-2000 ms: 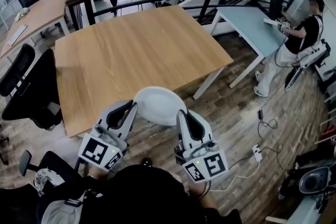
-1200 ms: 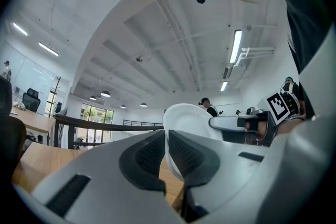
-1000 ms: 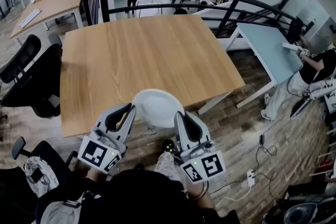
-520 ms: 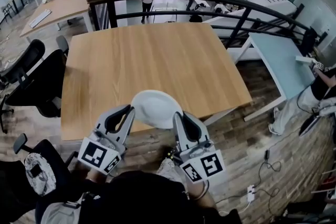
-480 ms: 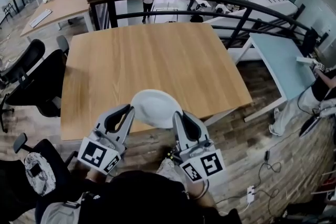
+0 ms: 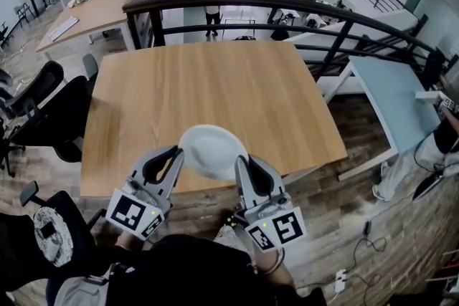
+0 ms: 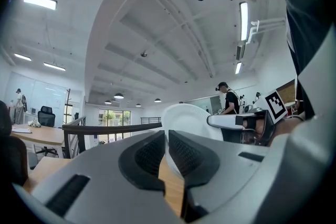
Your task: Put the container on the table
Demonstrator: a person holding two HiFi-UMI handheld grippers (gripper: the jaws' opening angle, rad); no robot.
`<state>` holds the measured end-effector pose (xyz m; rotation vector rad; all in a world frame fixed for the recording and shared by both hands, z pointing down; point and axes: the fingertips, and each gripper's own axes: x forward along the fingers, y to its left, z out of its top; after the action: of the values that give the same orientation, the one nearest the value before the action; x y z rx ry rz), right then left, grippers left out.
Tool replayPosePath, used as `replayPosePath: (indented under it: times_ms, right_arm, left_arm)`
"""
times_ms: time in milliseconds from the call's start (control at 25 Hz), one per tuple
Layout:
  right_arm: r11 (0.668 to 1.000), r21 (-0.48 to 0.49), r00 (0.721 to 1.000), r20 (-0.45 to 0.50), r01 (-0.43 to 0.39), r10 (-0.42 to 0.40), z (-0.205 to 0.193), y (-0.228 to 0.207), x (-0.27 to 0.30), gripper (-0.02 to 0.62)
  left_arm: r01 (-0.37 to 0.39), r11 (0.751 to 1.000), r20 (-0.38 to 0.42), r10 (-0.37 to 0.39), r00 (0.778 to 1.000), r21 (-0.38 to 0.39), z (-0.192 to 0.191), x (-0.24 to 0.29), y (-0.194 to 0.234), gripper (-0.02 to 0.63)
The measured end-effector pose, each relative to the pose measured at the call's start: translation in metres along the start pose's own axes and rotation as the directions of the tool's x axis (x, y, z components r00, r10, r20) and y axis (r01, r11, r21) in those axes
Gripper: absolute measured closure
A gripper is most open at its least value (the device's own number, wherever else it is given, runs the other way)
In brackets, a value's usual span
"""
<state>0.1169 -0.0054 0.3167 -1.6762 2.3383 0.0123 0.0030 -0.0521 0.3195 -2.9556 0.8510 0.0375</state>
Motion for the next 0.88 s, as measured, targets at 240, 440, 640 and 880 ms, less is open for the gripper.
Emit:
replayPosePath:
  times_ms: [240,440,640,880]
  right_arm:
    - [1.000,0.014,1.000,-0.001,-0.026,0.026,0.006,-0.032,0.010,0.563]
    - [0.997,0.016,0.997,-0.001,-0.079,0.079,0.012,-0.052,0.024,0.563]
    - [0.990,0.027,0.990,0.002,-0.140,0.140,0.020,-0.071,0.040,0.563]
    - [0.972,0.052,0.973,-0.003,-0.230,0.231,0.014,-0.083,0.067,0.563]
  left_arm:
    - [-0.038,0.999,-0.006,0.038,0.999,-0.001,0.003,0.031,-0.001,0.581]
    - [-0.092,0.996,-0.001,0.092,0.996,0.004,0.006,0.053,0.005,0.581]
    - [-0.152,0.988,-0.002,0.152,0.988,0.012,0.012,0.069,0.008,0.581]
    - [-0.247,0.969,-0.013,0.247,0.969,0.028,0.011,0.078,0.024,0.581]
